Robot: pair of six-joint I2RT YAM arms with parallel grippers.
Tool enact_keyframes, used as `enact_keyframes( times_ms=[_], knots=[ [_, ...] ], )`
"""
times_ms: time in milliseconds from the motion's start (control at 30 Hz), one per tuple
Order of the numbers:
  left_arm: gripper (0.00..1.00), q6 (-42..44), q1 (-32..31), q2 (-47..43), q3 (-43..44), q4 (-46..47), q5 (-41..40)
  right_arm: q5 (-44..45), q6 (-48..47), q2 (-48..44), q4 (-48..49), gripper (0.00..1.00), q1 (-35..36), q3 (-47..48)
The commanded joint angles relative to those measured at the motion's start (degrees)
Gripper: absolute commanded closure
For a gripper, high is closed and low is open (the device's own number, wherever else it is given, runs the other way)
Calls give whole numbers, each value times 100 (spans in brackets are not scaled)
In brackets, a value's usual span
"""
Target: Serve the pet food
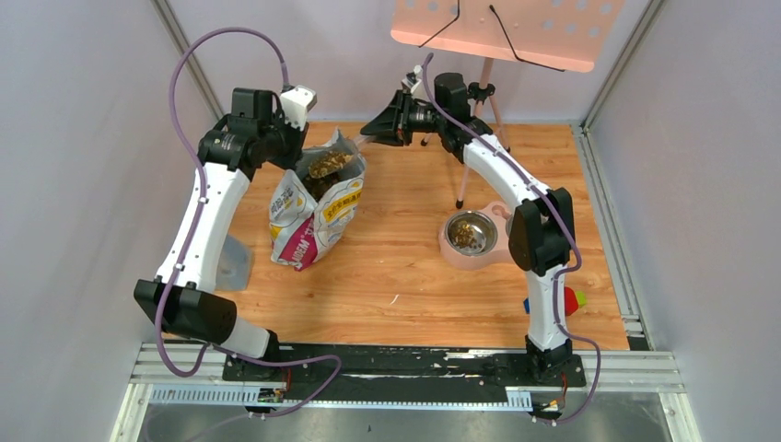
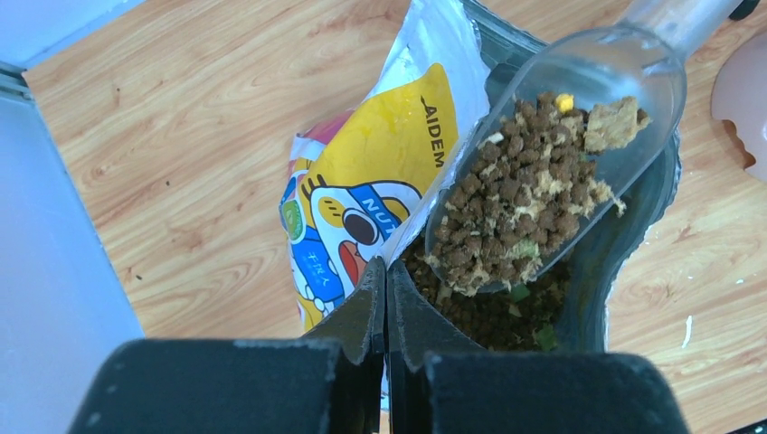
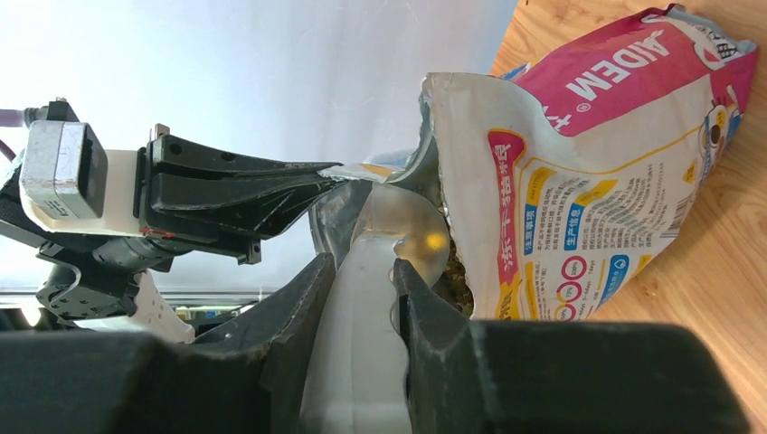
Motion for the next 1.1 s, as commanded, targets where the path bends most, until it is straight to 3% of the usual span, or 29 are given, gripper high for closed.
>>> enact_keyframes(
  times_ms=[0, 167, 267, 333, 1067],
  knots=[
    [100, 262, 2, 5, 443, 271, 90, 169, -411, -329, -335, 100, -139, 595],
    [100, 289, 2, 111, 628, 267, 97, 42, -340, -110, -496, 100, -163, 364],
    [100, 316, 2, 179, 729, 205, 40, -616, 263, -107, 737, 100, -244, -106],
    [100, 329, 2, 190, 747, 165, 25, -927, 282, -67, 964, 100, -264, -155],
    [100, 626, 2, 212, 694, 7, -187, -849, 1054, -516, 1867, 100, -544, -1079]
  ],
)
